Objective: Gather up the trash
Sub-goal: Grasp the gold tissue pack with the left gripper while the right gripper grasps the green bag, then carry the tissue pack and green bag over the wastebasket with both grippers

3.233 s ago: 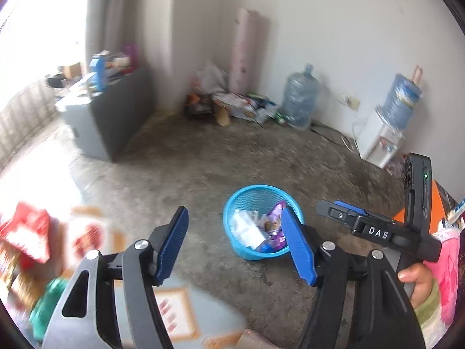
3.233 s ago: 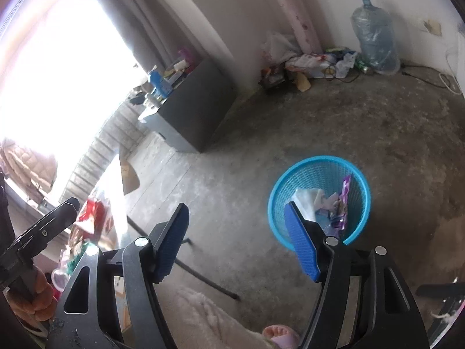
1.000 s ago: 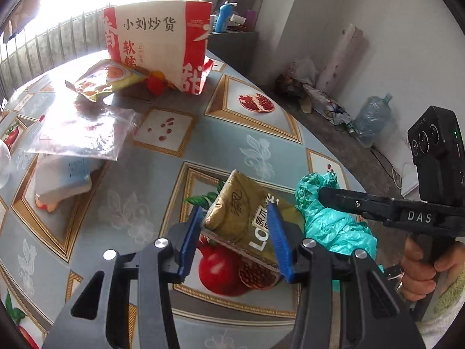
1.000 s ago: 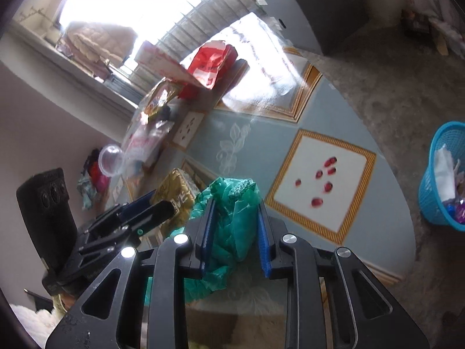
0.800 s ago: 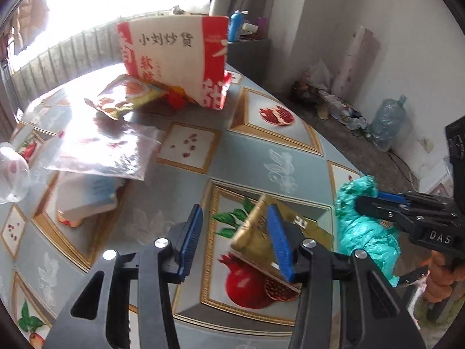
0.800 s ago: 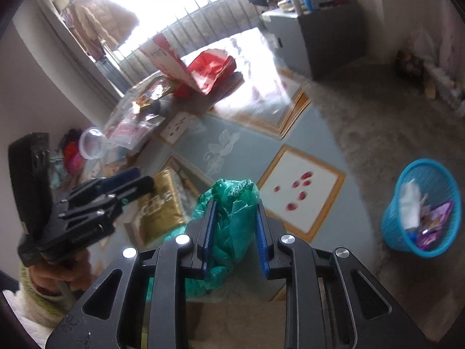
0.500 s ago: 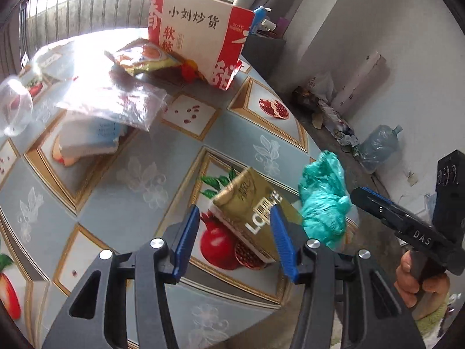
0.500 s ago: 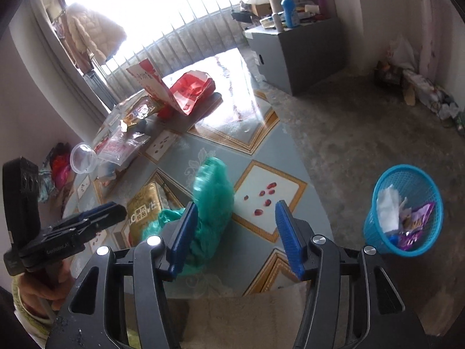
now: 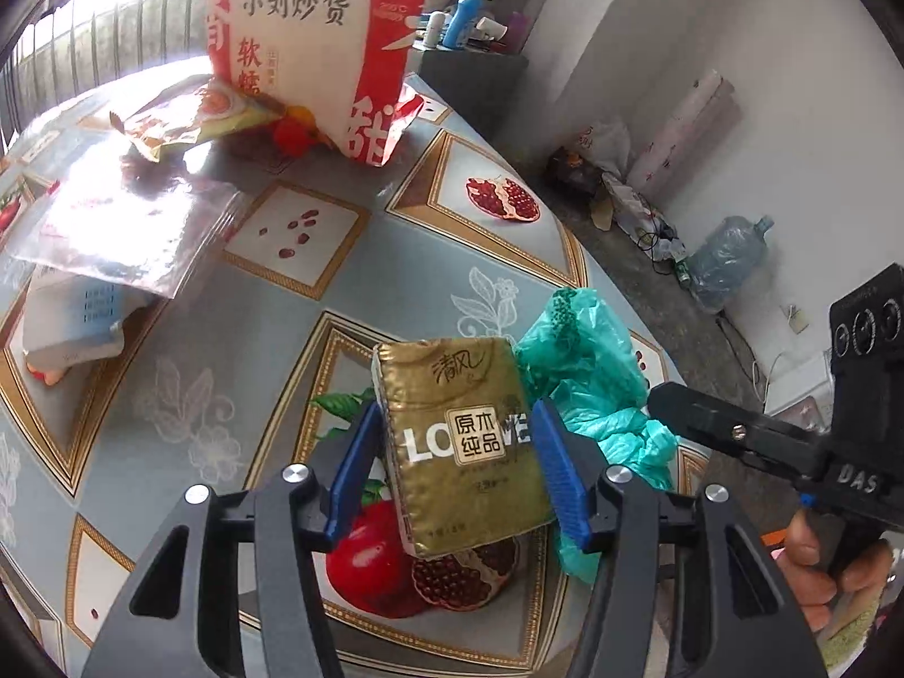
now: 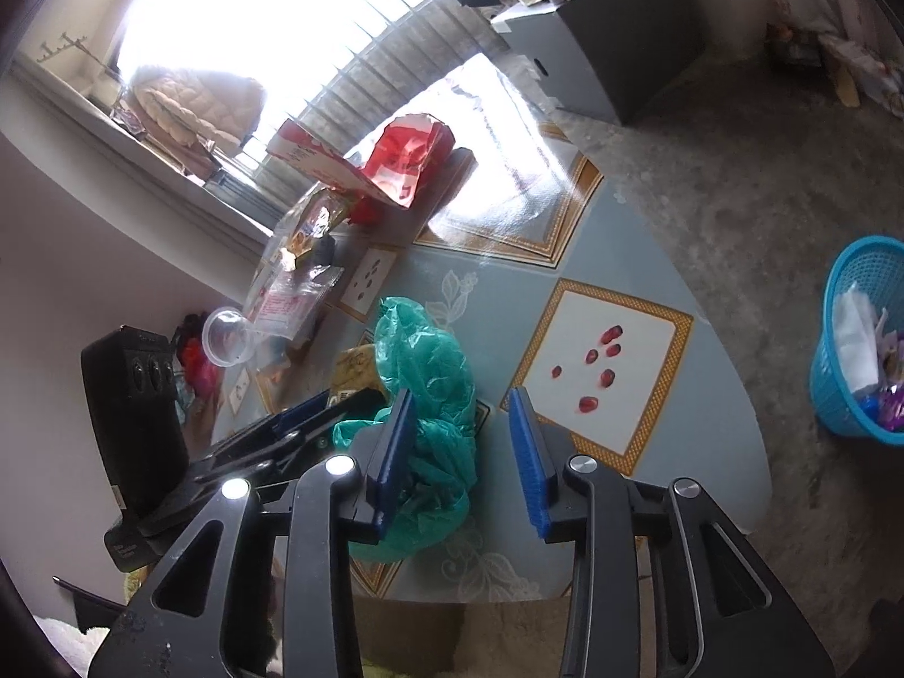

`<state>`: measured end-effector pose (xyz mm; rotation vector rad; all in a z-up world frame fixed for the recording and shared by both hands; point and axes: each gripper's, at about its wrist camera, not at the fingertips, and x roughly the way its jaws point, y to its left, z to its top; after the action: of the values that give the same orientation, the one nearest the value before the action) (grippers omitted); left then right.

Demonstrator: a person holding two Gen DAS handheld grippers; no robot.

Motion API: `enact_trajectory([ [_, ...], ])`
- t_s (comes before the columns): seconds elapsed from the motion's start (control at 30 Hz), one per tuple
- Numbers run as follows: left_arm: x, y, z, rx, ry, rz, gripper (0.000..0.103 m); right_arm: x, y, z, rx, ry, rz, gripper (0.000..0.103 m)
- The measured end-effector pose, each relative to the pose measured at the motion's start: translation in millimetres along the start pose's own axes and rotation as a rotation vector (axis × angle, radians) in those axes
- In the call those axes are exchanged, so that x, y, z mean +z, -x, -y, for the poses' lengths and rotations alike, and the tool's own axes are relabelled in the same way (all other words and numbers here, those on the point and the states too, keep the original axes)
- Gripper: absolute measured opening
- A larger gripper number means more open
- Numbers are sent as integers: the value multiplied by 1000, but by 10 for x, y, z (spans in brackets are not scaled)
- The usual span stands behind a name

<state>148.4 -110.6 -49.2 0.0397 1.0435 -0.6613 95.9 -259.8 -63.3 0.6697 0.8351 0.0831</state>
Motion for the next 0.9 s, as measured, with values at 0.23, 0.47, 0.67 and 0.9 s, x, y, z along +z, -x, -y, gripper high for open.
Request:
enact_trajectory([
  [0.23,22,6,11,2,-18,-18,55,-6,3,94,103,-42,-40,49],
  [0.47,35,-104,73,28,-62,-32,60,-15,-163,164,152,-93,-88,50],
  [0.67,18,-80,-4,37,-49,-24,55,-23,-174,210,203,-125,-92,34],
  [0.9,-16,12,-68,15,-9,-11,52,-52,-144,182,214,-128,-80,25],
])
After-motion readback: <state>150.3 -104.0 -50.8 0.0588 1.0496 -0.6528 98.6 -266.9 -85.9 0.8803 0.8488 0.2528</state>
